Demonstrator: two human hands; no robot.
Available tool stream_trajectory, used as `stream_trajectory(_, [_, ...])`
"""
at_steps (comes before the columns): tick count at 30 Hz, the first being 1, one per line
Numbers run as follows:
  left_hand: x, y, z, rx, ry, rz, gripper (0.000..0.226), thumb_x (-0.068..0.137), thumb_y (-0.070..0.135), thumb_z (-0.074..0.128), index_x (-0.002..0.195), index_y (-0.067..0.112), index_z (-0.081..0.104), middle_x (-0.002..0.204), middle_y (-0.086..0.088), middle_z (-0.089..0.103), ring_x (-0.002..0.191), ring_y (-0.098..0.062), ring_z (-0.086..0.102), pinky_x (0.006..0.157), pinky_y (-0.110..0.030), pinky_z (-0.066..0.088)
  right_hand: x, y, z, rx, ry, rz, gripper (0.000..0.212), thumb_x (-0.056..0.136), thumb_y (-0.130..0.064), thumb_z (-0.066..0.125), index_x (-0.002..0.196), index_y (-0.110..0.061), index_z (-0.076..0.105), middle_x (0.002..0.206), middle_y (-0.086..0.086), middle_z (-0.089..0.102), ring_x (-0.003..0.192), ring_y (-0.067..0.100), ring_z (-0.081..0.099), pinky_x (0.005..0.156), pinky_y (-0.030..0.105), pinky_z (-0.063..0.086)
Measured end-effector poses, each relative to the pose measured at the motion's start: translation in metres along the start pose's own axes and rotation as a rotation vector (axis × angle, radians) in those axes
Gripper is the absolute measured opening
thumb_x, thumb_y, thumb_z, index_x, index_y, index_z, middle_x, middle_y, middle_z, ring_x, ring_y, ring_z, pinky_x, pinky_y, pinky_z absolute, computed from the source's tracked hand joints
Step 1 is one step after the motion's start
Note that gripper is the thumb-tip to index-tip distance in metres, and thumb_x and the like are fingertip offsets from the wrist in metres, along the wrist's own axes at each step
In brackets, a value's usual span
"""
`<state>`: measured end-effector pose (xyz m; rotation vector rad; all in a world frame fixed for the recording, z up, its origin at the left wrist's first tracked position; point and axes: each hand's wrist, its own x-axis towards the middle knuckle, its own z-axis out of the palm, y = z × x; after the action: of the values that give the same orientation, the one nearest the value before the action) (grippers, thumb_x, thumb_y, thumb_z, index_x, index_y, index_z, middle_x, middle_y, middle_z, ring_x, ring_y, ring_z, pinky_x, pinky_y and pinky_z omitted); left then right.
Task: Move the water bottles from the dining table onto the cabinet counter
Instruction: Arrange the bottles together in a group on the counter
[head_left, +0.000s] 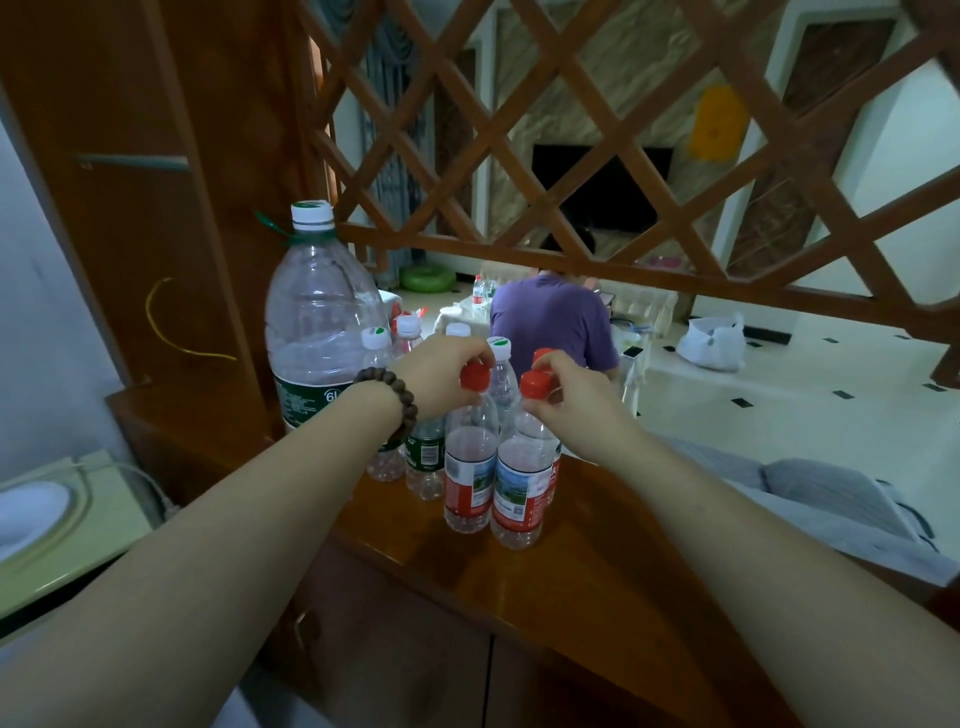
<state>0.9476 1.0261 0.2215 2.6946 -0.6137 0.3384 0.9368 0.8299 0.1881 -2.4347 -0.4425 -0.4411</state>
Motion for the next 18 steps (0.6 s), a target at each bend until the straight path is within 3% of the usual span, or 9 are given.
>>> stream_trajectory(4, [-0.001,0.000,0.001,0.009,0.002,0.000,0.046,0.080,0.018,0.072,0.122,0.019,0.055,0.119,-0.005,0.060,0.105,-0.021,0.057,0.088,-0.032,0.047,0.000,0.002,0.001,0.016,-0.005,-0.015,0.043,0.084,-0.030,0.066,0.121,-0.018,0.047,0.104,0.007,0.068,0.087,0.022,0.064,0.076,0.032,0.047])
stream_trajectory(13, [-0.011,-0.007,0.004,-0.089,0.104,-0.007,0.062,0.078,0.028,0.074,0.134,0.024,0.047,0.132,0.001,0.053,0.119,-0.016,0.049,0.094,-0.029,0.040,-0.006,0.007,-0.002,0.041,-0.017,-0.053,0.066,0.076,-0.040,0.073,0.133,-0.026,0.043,0.112,-0.003,0.064,0.087,0.005,0.053,0.071,0.018,0.037])
stream_trajectory(16, [-0.027,-0.011,0.005,-0.165,0.269,-0.014,0.059,0.082,0.034,0.068,0.135,0.026,0.044,0.134,0.002,0.049,0.122,-0.013,0.044,0.098,-0.030,0.037,-0.013,0.011,-0.009,0.054,0.033,-0.041,0.071,0.071,-0.054,0.071,0.131,-0.031,0.043,0.102,-0.012,0.057,0.084,0.000,0.052,0.065,0.014,0.036])
stream_trajectory(18, [-0.044,-0.014,0.015,-0.213,0.445,-0.053,0.055,0.083,0.037,0.063,0.134,0.027,0.042,0.133,0.004,0.046,0.122,-0.012,0.041,0.101,-0.035,0.038,-0.025,0.019,-0.010,0.069,0.125,0.012,0.084,0.065,-0.065,0.068,0.135,-0.029,0.039,0.105,-0.010,0.053,0.085,0.002,0.052,0.067,0.015,0.039])
